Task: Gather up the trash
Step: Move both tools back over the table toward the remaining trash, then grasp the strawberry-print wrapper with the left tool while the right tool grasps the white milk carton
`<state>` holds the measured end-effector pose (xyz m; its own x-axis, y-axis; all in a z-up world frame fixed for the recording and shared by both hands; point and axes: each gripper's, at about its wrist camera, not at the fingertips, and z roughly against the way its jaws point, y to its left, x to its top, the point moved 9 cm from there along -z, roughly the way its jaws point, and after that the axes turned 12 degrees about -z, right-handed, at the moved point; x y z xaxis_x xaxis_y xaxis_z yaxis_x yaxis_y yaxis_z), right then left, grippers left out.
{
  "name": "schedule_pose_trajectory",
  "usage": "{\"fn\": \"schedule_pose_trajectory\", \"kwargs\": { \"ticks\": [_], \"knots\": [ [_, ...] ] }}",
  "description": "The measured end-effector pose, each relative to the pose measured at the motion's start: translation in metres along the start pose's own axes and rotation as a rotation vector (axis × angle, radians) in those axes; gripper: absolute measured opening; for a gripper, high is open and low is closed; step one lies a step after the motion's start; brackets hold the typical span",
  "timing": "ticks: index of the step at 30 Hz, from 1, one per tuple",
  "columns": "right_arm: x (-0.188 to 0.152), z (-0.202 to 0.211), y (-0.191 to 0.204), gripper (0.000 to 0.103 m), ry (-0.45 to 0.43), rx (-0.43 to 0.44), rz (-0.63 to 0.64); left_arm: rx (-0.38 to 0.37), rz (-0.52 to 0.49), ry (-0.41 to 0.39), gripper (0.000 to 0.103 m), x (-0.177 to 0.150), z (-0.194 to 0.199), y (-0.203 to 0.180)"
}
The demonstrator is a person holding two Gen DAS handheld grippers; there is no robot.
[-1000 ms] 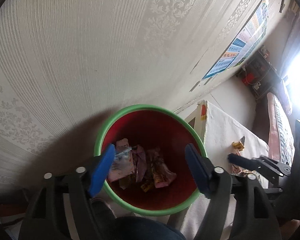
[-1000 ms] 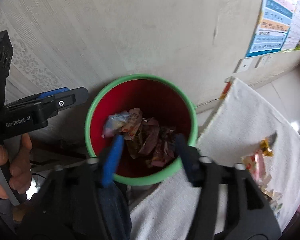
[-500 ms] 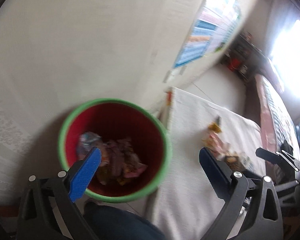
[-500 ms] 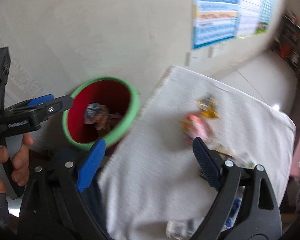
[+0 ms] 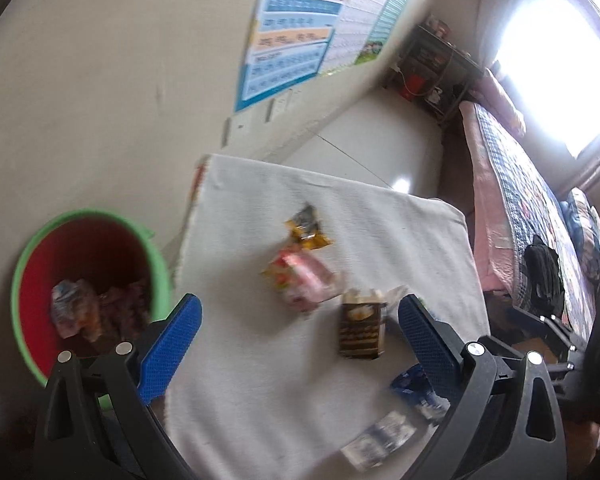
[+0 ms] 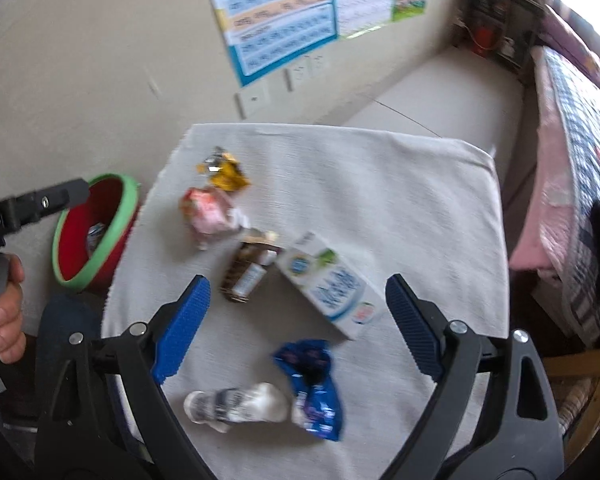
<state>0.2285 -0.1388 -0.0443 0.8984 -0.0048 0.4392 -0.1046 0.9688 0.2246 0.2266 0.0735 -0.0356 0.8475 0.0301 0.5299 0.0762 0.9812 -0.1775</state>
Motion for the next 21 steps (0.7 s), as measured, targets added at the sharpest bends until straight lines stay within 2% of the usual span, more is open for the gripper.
{"fn": "schedule_pose_trajectory", "kwargs": {
  "ticks": [4, 7, 21],
  "knots": [
    [0.0, -0.004, -0.026, 0.088, 0.006, -0.008, -0.029, -0.014, -0.009, 0.005, 0.095, 0.02, -0.013, -0.025],
    [0.001, -0.01, -0.037, 0.089, 0.023, -0.01, -0.024, -0.005, 0.004, 0.041, 0.095, 0.022, -0.032, -0.031],
    [-0.028, -0.079, -0.037, 0.09, 0.17, -0.062, 0.157, 0.025, 0.195, 0.265, 0.094, -0.027, -0.129, 0.011]
  ]
}}
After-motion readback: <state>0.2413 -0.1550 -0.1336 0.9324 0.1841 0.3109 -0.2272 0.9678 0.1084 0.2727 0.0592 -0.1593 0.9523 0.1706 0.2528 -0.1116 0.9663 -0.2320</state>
